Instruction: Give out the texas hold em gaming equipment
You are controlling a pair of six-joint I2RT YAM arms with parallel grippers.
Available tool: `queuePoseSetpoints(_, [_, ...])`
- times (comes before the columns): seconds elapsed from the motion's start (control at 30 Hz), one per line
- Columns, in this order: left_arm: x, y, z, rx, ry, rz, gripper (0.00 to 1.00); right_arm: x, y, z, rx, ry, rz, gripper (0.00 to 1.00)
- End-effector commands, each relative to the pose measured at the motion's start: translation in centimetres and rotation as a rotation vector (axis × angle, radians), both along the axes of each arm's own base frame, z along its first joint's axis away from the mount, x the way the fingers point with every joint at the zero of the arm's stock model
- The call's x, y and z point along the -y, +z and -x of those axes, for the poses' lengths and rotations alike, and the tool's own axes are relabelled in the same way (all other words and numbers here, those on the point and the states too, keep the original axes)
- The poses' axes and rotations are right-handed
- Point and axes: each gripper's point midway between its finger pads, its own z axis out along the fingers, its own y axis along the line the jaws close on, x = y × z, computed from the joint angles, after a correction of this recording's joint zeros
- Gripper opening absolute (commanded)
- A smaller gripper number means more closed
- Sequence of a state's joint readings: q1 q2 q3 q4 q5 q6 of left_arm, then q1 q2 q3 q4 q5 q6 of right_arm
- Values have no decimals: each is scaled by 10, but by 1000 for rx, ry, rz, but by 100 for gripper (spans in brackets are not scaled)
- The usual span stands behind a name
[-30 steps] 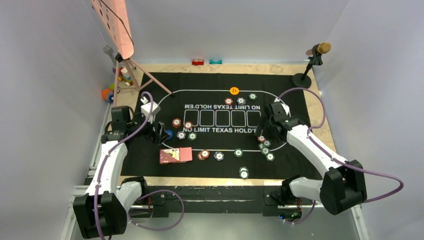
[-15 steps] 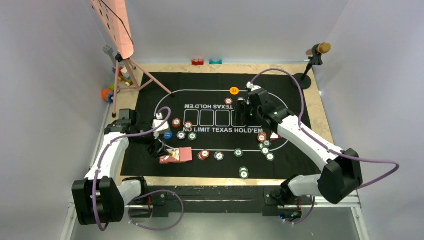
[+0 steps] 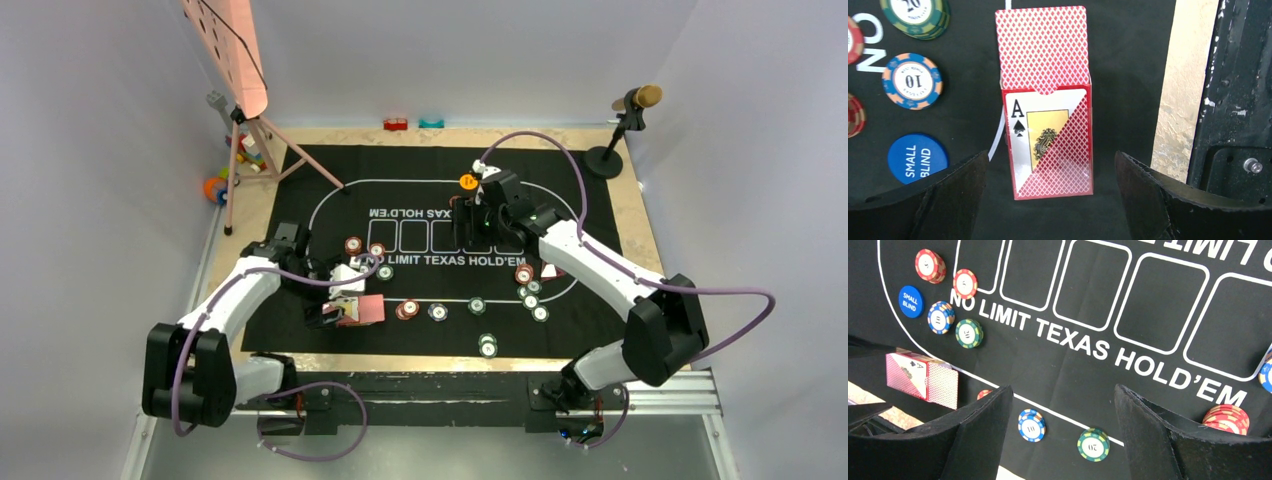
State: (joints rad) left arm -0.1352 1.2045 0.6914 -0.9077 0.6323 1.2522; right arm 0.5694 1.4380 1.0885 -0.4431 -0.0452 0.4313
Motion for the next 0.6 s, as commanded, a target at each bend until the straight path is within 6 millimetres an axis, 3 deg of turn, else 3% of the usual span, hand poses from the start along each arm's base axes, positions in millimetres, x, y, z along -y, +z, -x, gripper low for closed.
queuePoseSetpoints(0.0, [-2,-2,0,11,-72,-62,100,-13,27,-15,77,26,-40,79])
queuePoseSetpoints(0.57, [9,-17,-19,-42,19,-191,100,-12,28,-12,85,40,-52,78])
